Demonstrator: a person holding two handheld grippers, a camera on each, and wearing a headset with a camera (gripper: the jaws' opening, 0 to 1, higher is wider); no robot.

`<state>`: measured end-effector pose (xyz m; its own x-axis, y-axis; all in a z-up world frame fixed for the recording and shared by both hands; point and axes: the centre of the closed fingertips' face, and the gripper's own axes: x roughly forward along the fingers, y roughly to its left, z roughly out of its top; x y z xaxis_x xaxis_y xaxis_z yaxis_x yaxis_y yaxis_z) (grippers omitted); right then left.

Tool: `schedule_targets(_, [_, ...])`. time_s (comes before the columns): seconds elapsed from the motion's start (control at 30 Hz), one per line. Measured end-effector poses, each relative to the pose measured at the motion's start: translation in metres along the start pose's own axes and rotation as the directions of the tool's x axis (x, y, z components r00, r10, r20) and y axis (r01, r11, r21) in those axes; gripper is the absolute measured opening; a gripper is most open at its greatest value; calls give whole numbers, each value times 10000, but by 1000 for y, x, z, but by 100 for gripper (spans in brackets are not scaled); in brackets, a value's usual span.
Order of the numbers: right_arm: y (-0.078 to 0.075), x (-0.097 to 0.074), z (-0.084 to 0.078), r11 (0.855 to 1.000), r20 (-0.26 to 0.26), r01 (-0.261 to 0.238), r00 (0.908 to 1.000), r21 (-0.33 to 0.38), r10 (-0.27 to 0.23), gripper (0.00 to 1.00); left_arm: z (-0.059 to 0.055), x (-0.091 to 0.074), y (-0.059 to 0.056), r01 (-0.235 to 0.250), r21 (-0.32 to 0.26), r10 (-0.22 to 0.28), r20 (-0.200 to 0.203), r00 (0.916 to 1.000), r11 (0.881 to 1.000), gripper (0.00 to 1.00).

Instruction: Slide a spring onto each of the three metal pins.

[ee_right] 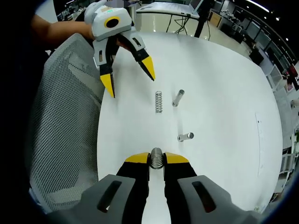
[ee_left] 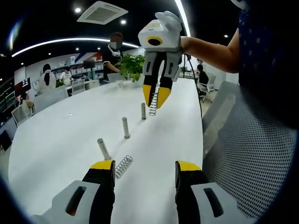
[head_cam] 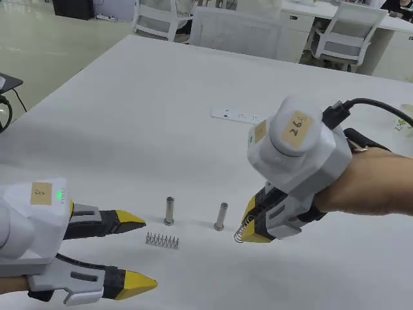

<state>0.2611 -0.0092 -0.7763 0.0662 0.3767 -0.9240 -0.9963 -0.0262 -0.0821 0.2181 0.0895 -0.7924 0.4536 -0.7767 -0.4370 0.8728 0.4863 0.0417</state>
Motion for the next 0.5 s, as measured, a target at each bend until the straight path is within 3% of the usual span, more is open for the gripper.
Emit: schedule_targets(0.5, [-31, -5, 8, 9989, -237, 436, 9987, -185, -440, 8, -1, -2, 1, -48, -48, 48, 33, 10000, 10000, 46])
